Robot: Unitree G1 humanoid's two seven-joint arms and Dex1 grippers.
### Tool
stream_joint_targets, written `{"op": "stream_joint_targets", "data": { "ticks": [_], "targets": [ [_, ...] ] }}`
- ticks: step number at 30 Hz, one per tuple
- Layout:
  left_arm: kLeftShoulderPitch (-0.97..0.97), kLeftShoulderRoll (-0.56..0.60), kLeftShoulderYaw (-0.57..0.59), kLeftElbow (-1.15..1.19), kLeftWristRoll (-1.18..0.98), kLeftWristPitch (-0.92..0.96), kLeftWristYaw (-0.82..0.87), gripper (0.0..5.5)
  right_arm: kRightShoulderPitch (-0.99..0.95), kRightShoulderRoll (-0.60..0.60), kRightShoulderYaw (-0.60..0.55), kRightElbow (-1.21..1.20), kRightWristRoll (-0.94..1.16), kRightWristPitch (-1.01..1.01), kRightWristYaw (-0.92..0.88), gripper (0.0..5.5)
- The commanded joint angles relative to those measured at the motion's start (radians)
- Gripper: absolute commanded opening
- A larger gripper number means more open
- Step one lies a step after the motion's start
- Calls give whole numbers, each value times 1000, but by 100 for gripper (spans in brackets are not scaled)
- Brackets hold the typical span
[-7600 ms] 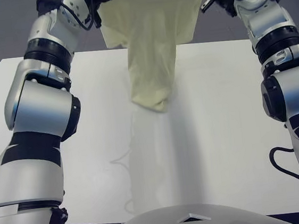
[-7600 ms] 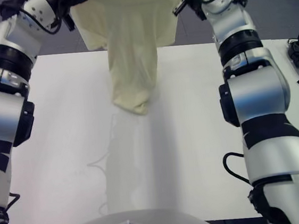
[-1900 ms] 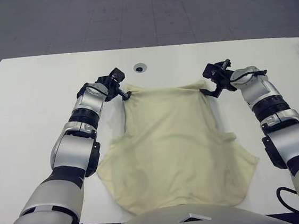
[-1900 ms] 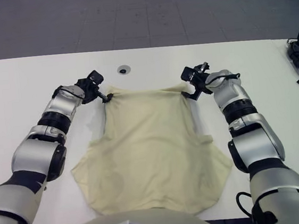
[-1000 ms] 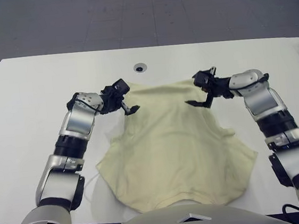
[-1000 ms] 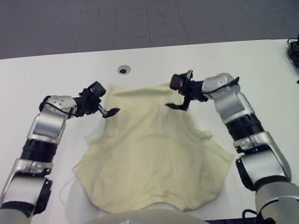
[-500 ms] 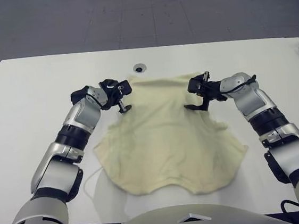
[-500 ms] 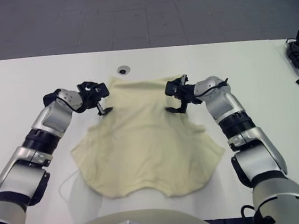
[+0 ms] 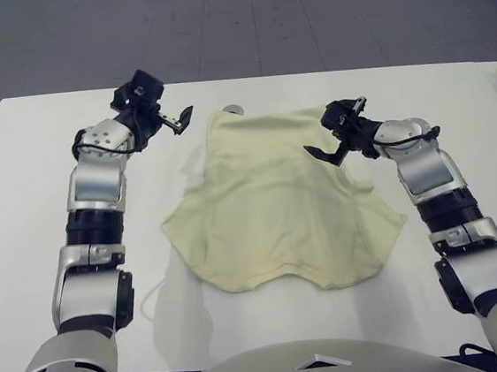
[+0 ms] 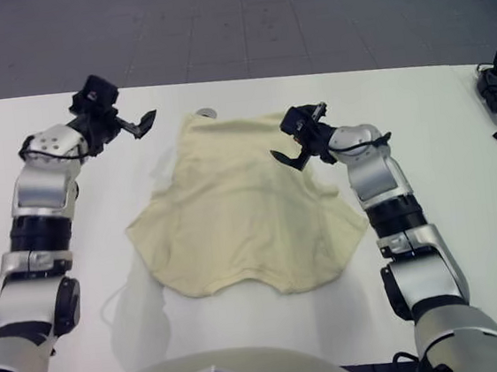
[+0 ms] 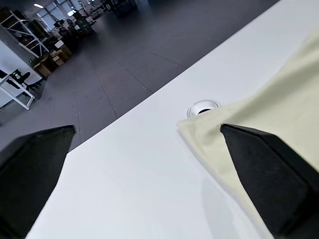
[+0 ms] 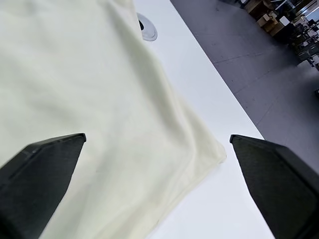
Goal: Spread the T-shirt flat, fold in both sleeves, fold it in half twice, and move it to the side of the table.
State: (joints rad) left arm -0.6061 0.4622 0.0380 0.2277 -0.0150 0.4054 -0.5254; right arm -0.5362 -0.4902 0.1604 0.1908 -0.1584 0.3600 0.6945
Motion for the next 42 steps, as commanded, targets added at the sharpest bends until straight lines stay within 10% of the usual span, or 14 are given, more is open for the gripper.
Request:
{"op": "stream_joint_targets", "data": {
  "ticks": [1,6,18,42],
  "targets": [
    [616,-122,449,-838,-268,618,21,540,498,165,-292,-779,113,399,-133,540],
    [811,-120,550,-984,-349,849,-31,540,675,367,-357,-1061,139,584,-229,540],
    [852,-108,391,-883,-397,899,10,540,577,369,-347,-1124,200,781,-315,540],
    [696,-108,313,-655,-464,737,132,102,489,286,-300,-1028,330,779,-394,540]
  ]
}}
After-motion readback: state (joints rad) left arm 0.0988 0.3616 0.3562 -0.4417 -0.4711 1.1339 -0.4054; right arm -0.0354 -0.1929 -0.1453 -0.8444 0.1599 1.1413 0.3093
